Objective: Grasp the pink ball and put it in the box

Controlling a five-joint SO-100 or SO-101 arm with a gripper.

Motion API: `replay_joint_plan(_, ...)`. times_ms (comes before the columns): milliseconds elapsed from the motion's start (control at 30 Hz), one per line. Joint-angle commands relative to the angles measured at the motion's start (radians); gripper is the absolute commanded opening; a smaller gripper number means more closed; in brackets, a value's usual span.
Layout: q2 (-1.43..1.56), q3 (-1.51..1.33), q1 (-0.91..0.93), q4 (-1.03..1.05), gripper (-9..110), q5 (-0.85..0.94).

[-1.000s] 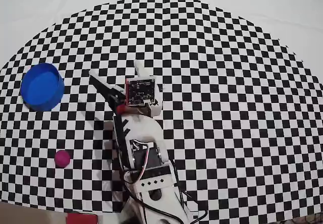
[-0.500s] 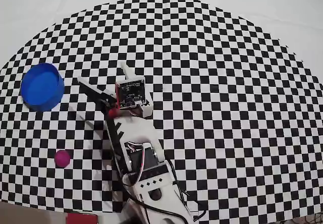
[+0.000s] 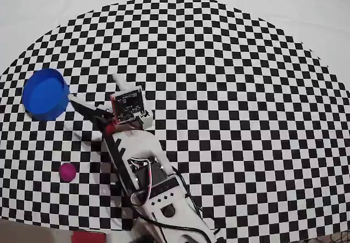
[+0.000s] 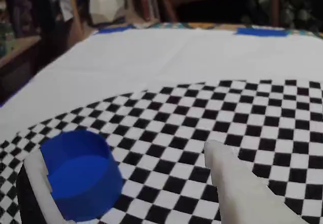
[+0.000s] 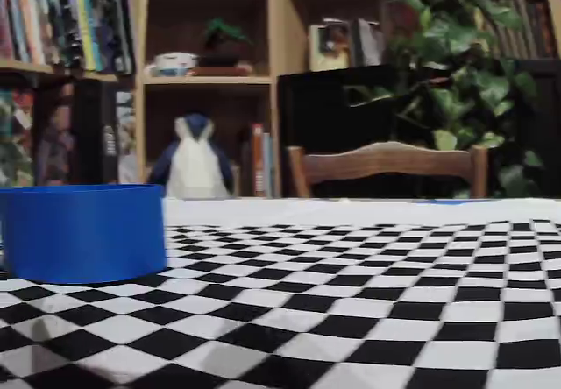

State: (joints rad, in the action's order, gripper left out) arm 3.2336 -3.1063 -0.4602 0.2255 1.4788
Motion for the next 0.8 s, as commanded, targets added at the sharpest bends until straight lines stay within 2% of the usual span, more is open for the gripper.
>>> replay_joint_plan(0,0.021,-0.008,-0.052,-0.009,38,0.003)
replay_joint_plan(767,0.067,-0.008,-0.259,-0.011,38,0.003)
